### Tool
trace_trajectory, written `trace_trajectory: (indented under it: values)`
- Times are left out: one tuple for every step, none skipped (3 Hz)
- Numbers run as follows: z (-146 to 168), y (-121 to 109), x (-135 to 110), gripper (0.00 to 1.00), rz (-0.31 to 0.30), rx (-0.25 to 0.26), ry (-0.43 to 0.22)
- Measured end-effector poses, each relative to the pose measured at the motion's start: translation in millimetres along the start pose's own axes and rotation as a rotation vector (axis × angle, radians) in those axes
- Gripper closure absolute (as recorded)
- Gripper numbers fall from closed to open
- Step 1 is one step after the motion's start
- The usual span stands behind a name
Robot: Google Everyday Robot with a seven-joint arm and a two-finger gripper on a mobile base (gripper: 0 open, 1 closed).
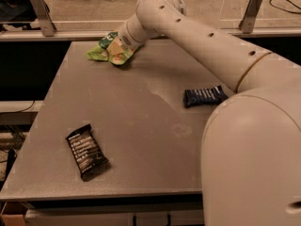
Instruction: Move green rice chip bag near rxbar chocolate
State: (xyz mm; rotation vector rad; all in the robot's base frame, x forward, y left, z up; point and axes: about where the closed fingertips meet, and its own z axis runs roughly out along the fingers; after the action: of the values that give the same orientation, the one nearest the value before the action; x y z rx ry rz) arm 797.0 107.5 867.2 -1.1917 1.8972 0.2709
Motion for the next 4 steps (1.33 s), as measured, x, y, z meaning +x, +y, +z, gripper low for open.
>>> trace_trajectory:
  values:
    - [-6, 7, -9, 1.0, -0.021, -0.006, -0.013]
    - [-8, 18, -9, 1.0, -0.026, -0.026, -0.01]
    - [-28, 33, -15, 1.0, -0.047, -0.042, -0.009]
    - [-69, 58, -20, 1.0, -0.038, -0.082, -0.017]
